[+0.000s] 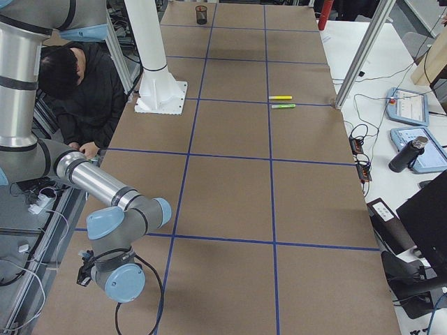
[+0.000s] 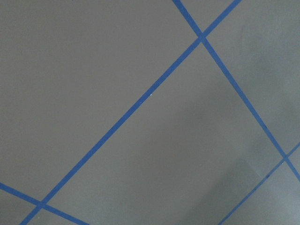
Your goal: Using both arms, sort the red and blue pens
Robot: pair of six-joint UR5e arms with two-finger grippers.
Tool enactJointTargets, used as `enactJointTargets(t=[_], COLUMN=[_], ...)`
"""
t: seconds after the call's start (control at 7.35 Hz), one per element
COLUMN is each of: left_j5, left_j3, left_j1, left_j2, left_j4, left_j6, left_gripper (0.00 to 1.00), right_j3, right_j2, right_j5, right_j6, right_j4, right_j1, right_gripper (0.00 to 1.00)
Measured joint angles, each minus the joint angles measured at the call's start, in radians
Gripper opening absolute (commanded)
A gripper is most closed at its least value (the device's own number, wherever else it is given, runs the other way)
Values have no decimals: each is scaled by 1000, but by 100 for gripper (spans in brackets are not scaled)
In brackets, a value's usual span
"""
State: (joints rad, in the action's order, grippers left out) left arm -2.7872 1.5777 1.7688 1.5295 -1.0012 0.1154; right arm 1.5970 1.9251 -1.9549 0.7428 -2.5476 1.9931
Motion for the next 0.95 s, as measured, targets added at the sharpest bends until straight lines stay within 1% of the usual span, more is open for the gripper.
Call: enactJointTargets(t=[0.27, 0.54, 0.82, 0.95], left_j5=[0, 1, 1, 2], left_j3=[0, -1, -2, -3], left_j1=[0, 0, -1, -2], left_j2=[6, 11, 12, 12], left_j4=[0, -1, -1, -2], left_j6=[0, 0, -1, -1], left_gripper=[100, 100, 100, 100], right_j3=[-36, -75, -93, -102], right_j2=[-3, -4, -5, -6], right_j5=[-9, -38, -55, -67], right_j6=[-2, -2, -2, -3], right_j4=[-2, 4, 6, 6], right_j1=[0, 0, 0, 0], right_gripper=[0, 0, 0, 33])
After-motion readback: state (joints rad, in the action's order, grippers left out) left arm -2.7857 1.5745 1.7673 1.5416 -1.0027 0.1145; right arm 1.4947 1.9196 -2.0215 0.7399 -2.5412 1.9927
